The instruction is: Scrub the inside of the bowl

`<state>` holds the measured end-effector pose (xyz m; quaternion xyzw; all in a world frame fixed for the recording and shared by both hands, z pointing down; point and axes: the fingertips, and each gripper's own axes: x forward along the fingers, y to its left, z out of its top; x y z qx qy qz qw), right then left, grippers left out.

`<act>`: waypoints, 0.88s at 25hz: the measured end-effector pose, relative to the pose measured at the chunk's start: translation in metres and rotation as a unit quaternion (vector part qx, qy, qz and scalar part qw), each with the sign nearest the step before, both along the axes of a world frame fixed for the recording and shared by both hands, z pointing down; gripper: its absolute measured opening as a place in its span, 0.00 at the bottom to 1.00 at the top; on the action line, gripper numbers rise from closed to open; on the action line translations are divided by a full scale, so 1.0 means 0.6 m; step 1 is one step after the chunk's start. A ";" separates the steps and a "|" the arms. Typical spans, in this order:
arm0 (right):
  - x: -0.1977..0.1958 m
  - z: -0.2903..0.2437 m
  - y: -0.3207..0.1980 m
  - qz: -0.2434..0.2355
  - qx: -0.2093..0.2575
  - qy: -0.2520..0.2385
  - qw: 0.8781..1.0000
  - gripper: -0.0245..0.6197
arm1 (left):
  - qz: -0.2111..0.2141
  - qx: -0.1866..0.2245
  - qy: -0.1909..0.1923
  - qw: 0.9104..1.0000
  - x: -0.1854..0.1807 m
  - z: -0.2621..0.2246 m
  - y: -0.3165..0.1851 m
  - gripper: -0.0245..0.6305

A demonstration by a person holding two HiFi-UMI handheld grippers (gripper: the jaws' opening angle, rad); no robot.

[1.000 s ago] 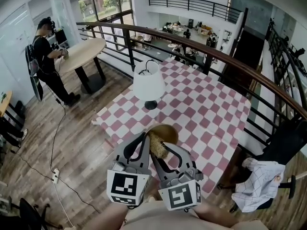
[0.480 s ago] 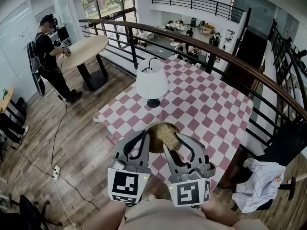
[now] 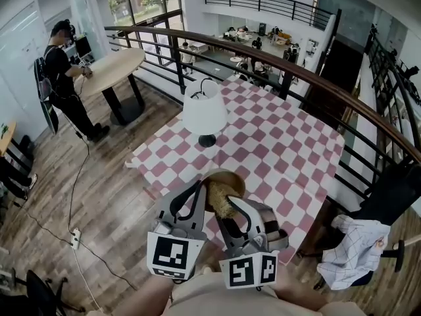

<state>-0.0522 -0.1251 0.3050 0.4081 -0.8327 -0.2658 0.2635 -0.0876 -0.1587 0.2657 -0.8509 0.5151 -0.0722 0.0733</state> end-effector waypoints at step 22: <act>0.015 -0.058 -0.008 -0.005 0.011 -0.083 0.997 0.26 | -0.012 -0.047 0.031 0.998 -0.046 0.027 -0.005 0.07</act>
